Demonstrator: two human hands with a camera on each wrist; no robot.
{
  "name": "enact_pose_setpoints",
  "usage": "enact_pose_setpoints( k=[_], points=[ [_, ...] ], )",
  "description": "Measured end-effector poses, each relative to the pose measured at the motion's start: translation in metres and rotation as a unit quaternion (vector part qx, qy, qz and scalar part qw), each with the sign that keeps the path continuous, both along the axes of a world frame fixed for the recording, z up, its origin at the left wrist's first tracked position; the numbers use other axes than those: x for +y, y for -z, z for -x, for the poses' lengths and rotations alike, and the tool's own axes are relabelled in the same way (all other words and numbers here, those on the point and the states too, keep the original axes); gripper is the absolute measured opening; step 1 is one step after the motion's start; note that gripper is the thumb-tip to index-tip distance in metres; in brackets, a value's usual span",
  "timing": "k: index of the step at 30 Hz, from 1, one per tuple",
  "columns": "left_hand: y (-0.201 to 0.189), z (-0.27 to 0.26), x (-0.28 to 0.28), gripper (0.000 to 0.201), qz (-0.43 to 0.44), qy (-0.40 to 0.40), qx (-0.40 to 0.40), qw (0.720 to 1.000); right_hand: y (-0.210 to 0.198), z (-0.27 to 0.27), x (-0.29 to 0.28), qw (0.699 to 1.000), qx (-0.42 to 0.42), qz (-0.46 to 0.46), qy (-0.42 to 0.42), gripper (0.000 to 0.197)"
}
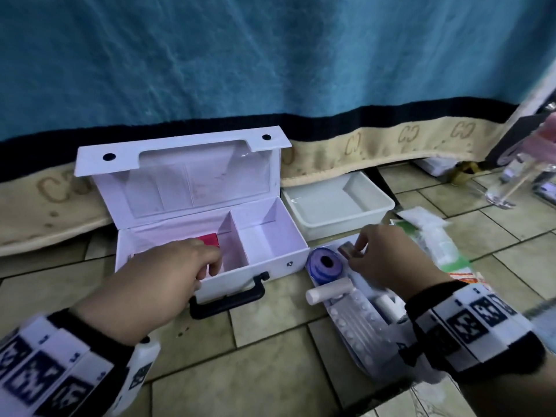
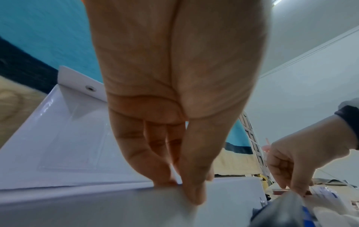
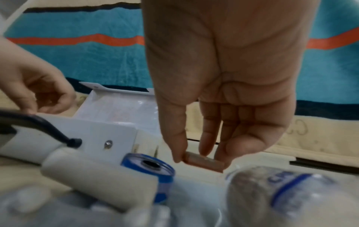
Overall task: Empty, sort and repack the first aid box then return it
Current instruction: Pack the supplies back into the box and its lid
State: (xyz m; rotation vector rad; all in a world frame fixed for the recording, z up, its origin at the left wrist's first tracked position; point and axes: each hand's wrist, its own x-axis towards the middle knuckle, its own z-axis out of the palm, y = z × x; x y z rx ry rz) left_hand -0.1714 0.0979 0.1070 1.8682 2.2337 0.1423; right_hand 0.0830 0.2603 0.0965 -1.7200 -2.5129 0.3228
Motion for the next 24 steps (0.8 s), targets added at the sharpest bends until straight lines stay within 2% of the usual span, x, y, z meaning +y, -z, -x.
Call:
enact_pose_setpoints(
  k=[3,6,8,11,13,15,17,21,24],
  points=[
    [0.003,0.003,0.001,0.031,-0.015,-0.007,-0.006,1.000,0.003,-0.002,0.002,0.999,-0.035,0.023,-0.004,0.021],
    [0.003,0.009,-0.003,0.030,-0.019,-0.023,-0.047,0.998,0.009,0.003,0.003,0.998,-0.051,0.011,-0.018,0.017],
    [0.001,0.017,-0.008,0.029,-0.016,-0.042,-0.068,0.997,0.009,0.009,0.004,0.998,-0.036,0.001,-0.041,0.024],
    [-0.001,0.029,-0.016,0.027,-0.001,-0.069,-0.082,0.994,0.009,0.020,0.001,0.995,0.009,0.044,-0.090,0.037],
    [0.000,0.034,-0.022,0.027,0.009,-0.086,-0.086,0.993,0.012,0.025,0.000,0.991,-0.018,0.079,-0.106,0.048],
    [0.001,0.037,-0.026,0.026,0.006,-0.098,-0.087,0.991,0.012,0.027,0.000,0.990,-0.041,0.078,-0.106,0.050],
    [0.002,0.037,-0.029,0.024,-0.002,-0.109,-0.094,0.990,0.007,0.027,0.000,0.993,-0.039,0.038,-0.101,0.044],
    [0.003,0.034,-0.031,0.023,-0.022,-0.128,-0.073,0.989,-0.029,0.028,-0.009,0.997,-0.003,0.007,-0.075,0.045],
    [0.002,0.033,-0.032,0.027,-0.018,-0.141,-0.077,0.987,-0.061,0.047,-0.029,0.987,0.102,0.044,-0.113,0.041]
  ],
)
